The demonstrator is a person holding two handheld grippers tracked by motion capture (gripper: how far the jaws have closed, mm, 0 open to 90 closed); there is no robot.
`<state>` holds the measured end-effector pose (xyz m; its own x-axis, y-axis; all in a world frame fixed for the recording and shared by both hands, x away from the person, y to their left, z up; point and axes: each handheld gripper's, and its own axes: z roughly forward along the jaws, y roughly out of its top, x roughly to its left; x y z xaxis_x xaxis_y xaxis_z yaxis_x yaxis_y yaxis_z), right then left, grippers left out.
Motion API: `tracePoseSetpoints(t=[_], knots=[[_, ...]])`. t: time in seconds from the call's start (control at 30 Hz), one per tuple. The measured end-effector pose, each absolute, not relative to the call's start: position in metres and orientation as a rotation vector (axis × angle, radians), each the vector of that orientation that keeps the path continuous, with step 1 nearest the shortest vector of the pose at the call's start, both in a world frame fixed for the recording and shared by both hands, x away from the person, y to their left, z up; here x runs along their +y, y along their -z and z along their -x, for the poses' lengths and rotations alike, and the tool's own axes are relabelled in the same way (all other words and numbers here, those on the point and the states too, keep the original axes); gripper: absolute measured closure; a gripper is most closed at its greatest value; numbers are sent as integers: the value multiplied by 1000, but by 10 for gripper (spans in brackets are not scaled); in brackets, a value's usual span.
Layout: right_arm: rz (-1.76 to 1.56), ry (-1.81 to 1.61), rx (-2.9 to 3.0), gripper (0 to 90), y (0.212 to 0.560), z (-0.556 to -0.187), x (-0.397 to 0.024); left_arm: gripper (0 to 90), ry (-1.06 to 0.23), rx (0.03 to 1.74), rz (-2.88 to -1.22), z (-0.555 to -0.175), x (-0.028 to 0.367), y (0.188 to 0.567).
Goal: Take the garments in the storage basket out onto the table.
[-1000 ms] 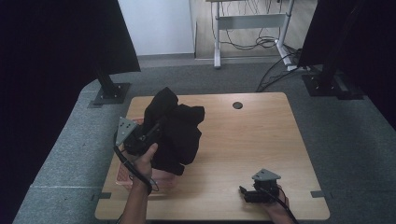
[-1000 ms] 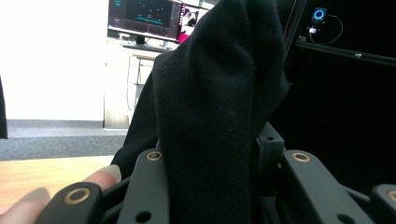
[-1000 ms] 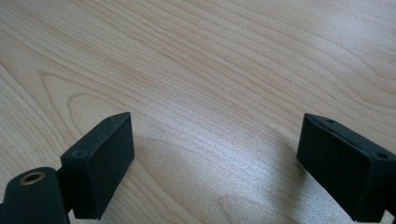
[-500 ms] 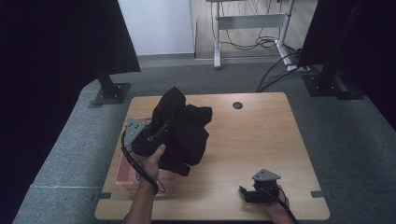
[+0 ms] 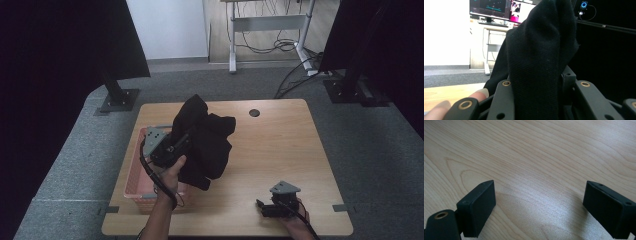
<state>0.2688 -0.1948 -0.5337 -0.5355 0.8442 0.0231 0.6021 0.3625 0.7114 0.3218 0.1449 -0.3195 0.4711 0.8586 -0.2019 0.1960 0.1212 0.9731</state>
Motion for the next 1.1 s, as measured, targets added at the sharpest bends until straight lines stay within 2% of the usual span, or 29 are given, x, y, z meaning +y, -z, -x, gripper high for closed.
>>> tracePoseSetpoints(t=[1.1], knots=[[-1264, -968, 2277, 109, 534, -268, -194, 665, -578, 1014, -1433, -326, 114, 332]])
